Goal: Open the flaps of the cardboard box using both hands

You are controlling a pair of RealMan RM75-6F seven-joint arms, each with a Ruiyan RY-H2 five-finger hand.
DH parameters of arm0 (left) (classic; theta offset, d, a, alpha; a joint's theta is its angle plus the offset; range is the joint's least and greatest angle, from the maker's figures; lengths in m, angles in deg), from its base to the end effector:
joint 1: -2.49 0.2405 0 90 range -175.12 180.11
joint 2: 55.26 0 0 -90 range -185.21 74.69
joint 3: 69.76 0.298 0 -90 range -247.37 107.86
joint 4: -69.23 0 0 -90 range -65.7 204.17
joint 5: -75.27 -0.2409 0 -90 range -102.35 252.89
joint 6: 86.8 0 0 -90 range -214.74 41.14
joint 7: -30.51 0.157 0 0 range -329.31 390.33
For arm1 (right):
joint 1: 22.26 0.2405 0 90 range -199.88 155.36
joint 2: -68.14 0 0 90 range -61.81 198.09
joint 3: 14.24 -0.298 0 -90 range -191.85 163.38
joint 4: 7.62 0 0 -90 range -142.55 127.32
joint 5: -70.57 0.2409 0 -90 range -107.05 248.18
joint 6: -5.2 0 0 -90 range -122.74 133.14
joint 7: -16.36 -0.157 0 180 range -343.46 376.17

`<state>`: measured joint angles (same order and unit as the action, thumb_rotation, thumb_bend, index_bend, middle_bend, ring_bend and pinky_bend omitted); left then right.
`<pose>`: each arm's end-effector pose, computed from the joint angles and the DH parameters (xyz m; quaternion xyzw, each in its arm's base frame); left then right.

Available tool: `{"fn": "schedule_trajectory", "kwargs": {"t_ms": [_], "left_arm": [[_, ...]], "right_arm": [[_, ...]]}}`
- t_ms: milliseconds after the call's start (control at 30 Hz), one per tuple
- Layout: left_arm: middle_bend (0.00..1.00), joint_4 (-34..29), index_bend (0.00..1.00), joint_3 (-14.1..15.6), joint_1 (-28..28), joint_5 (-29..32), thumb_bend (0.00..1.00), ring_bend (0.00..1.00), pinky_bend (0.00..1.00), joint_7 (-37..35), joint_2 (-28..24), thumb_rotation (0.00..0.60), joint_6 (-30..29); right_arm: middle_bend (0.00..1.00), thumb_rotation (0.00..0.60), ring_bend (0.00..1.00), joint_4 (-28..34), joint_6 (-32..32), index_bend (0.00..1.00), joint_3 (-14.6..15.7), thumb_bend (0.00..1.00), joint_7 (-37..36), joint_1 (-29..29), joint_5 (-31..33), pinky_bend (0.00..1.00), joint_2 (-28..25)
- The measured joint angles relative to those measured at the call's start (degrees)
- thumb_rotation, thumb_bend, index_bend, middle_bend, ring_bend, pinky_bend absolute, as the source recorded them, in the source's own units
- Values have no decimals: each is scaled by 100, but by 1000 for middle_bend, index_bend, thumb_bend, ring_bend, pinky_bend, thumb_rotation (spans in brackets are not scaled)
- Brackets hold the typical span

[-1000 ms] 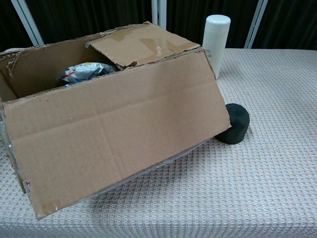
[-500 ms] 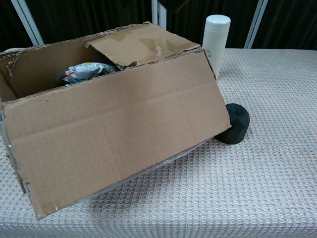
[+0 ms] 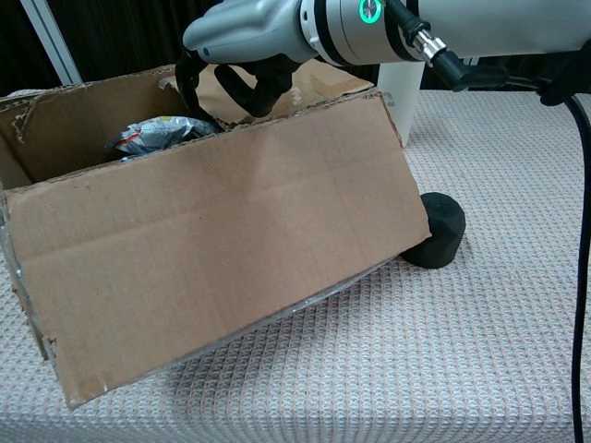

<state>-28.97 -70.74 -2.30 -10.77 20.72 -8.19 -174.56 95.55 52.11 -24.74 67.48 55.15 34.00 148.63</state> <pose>-0.3513 0.1907 0.2486 -0.5928 -0.3725 -0.3896 0.5984 0.0510 -0.3808 -0.0454 0.8918 -0.1365 0.2973 0.3126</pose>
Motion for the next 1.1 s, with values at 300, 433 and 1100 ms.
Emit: {"fn": "schedule_trajectory", "kwargs": {"t_ms": [300,433,1100], "left_arm": [[174,115,87,-19,74,9,95,117,233,-124,7,423,-15],[173,155,87,-32,85,7,94,117,233,-197,5,423,-1],[173,207,87,-56,103,-18,94,117,233,-438,6,425,133]], "right_arm": [[140,600,0,-101,-26,258,164,946,-144,229,-17,0,101],[141,600,0,-154,-84,259,211,946,-243,302,18,0,149],[220,600,0,-30,395,204,393,946,-374,405,64,0,-81]]}}
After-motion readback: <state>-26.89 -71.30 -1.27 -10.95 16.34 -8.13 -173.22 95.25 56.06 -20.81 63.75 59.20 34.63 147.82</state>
